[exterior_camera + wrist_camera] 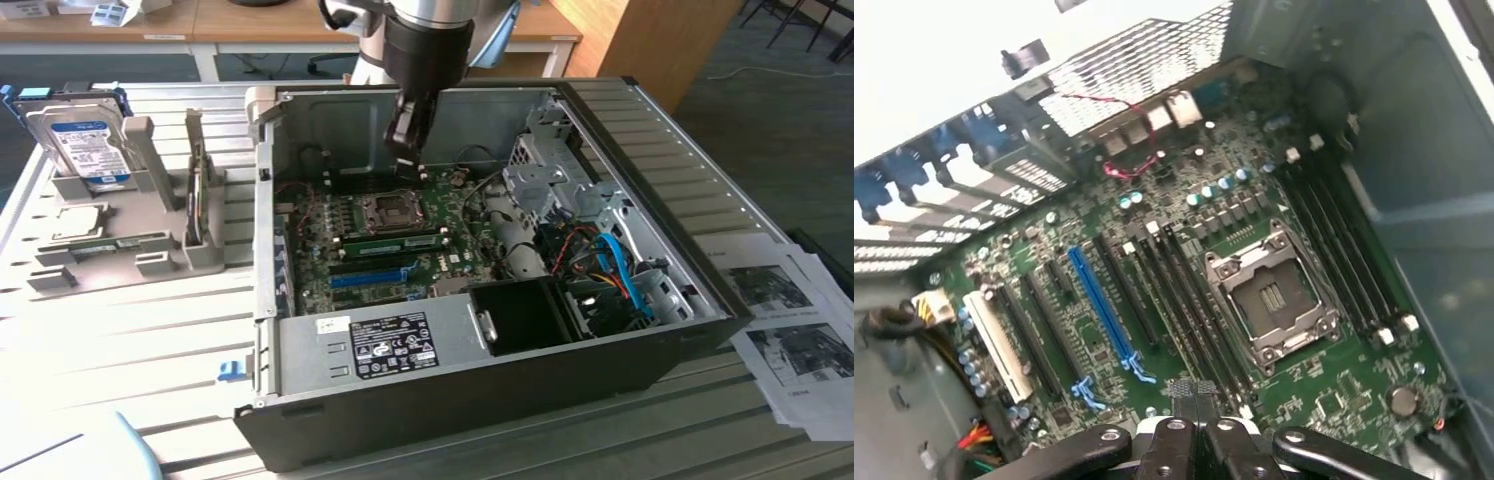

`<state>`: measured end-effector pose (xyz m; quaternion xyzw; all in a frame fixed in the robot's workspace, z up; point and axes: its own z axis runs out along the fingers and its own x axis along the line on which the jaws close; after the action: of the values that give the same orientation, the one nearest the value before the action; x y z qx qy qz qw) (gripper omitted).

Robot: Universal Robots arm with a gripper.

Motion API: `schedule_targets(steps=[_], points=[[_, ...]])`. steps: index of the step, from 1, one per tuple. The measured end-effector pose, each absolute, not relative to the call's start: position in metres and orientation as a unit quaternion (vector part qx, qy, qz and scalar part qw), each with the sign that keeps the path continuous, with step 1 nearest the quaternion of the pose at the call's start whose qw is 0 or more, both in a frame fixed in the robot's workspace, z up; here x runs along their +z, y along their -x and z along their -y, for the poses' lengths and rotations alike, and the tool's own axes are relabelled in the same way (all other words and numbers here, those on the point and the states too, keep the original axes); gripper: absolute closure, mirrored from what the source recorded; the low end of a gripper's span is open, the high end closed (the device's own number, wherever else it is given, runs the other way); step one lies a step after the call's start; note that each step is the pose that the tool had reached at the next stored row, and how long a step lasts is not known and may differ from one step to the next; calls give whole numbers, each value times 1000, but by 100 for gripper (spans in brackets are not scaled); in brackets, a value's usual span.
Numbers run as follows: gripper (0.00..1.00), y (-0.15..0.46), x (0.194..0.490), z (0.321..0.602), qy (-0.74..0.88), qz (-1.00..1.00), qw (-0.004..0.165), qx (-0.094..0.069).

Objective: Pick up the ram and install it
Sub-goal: 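Press down the ram until it locks into place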

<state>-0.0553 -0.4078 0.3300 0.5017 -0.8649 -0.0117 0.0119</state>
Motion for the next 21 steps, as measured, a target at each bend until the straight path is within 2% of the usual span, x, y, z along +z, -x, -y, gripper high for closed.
schedule_targets(steps=[21], points=[[91,55,329,408,-335,942,10,-14]])
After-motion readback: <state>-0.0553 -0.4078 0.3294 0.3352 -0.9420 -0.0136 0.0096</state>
